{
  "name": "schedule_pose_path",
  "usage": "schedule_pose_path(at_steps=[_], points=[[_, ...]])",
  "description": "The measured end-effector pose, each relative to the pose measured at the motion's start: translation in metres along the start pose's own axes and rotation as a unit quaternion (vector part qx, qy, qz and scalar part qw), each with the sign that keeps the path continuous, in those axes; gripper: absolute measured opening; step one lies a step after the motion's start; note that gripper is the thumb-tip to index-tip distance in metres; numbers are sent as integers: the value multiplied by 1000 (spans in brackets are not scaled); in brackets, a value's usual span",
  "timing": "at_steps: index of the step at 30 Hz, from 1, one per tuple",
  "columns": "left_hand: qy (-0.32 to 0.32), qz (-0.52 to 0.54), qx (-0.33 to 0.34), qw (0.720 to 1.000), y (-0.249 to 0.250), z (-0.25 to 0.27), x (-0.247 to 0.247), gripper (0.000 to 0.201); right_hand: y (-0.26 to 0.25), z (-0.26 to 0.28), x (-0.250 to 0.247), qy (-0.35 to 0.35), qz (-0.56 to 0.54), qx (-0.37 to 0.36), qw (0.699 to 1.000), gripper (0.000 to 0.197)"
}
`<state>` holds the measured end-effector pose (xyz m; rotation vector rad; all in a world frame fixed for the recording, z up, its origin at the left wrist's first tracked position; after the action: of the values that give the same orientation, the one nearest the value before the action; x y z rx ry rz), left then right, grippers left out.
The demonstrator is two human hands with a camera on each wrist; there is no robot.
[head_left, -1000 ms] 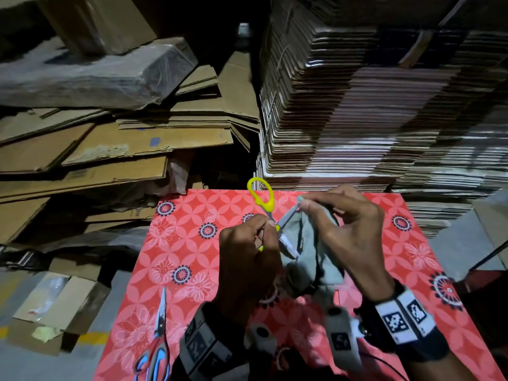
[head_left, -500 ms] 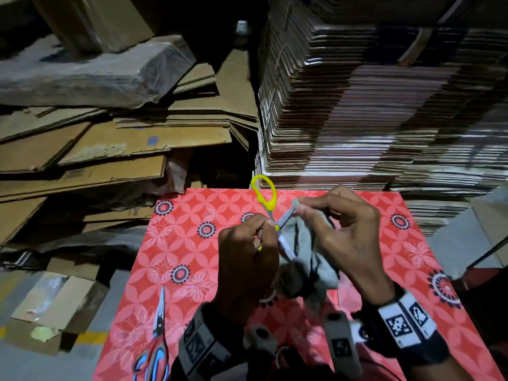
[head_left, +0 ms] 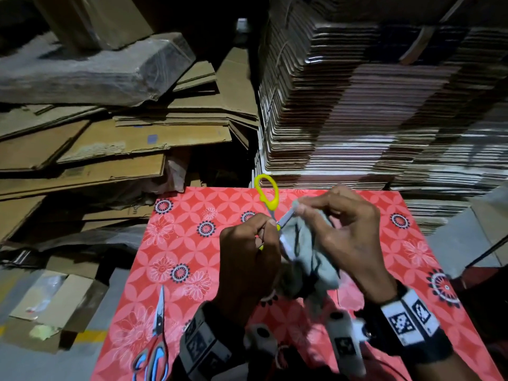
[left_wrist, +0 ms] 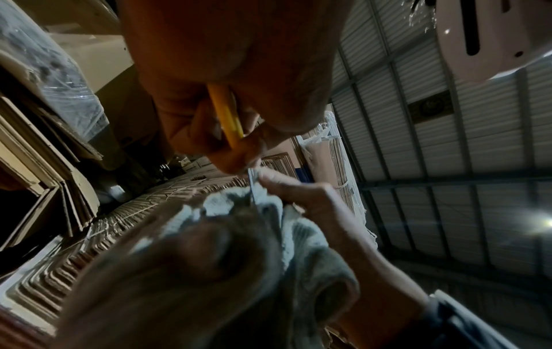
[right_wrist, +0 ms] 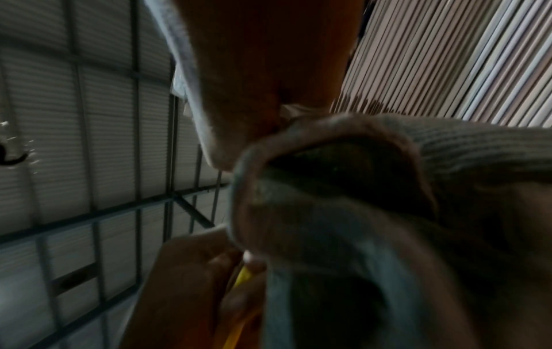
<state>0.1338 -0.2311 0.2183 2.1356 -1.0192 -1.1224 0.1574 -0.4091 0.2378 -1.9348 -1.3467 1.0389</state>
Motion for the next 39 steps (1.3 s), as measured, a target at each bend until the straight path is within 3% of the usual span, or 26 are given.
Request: schedule_pose_path(at_steps=[2,6,10,14,19,23,25,28,32,34,39], points=[[4,-4,-5,1000,-1,-1,0,40,0,-2,-3,25,12,2,1000,7],[-4,-2,-1,1000,-2,0,-1,36,-12,13,16,-58,15,-27,998,9],[-3,-2,0,1000,0,0,0,43,5,-3,-8,43,9,3,999,4],[-10,-1,-3,1000,1,0,-2,41,-12,13,13,-49,20,-29,998,7],[-11,10,-22,1000,-2,0,0,43,15,-6,-12,43,-9,34,998,19],[5,31,-32,999,-10,0,-2,39,16,1,-10,47,-150,108,982,8],[7,49,-35,998,-11,0,-3,41,25,3,-11,47,-233,179,955,8],[-1,64,-53,997,-12,1,0,40,38,10,5,2,-398,313,862,21],[-11,90,-61,994,-7,1,2,37,49,17,23,-32,-491,409,768,39],[-9,97,-62,993,-5,-1,1,36,48,18,30,-46,-541,428,723,62],[-12,134,-86,987,-3,0,3,38,48,18,35,-35,-580,447,680,82]])
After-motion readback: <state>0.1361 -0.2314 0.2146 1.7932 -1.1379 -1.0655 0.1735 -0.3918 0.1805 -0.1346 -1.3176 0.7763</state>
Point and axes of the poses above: each hand's wrist, its own z-axis away from the middle knuckle, its own x-axis out of the palm, y = z × x, the point moved 6 cm from there along -z, towards the middle knuckle, and after that the axes turned 6 degrees about -z, right-handed, at the moved point
